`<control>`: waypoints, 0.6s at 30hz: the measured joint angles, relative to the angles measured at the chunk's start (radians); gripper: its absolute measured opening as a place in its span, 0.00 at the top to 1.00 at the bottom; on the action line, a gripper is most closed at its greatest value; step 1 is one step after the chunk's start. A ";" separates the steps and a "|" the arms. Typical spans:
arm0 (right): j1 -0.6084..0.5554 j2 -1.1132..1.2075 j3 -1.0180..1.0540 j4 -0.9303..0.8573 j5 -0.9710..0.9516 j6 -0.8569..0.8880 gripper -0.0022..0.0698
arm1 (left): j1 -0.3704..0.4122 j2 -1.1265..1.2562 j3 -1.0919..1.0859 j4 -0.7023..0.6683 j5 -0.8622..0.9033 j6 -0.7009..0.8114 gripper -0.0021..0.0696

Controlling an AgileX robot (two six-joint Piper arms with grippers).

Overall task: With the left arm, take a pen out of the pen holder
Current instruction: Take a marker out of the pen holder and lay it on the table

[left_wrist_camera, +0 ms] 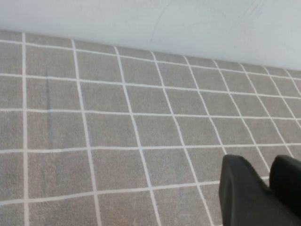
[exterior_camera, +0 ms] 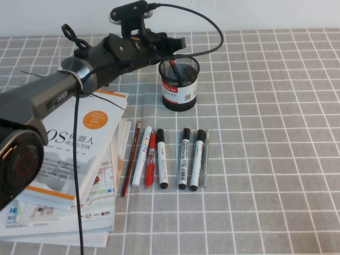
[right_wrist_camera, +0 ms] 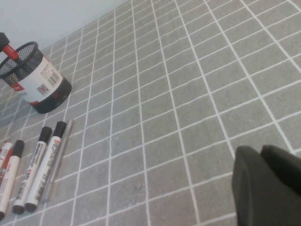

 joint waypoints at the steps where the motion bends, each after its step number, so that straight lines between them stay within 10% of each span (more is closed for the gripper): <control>1: 0.000 0.000 0.000 0.000 0.000 0.000 0.99 | 0.000 -0.002 0.000 0.000 -0.001 0.000 0.83; 18: 0.000 0.000 0.000 0.000 0.000 0.000 0.99 | 0.000 -0.215 0.000 0.070 0.083 0.064 0.87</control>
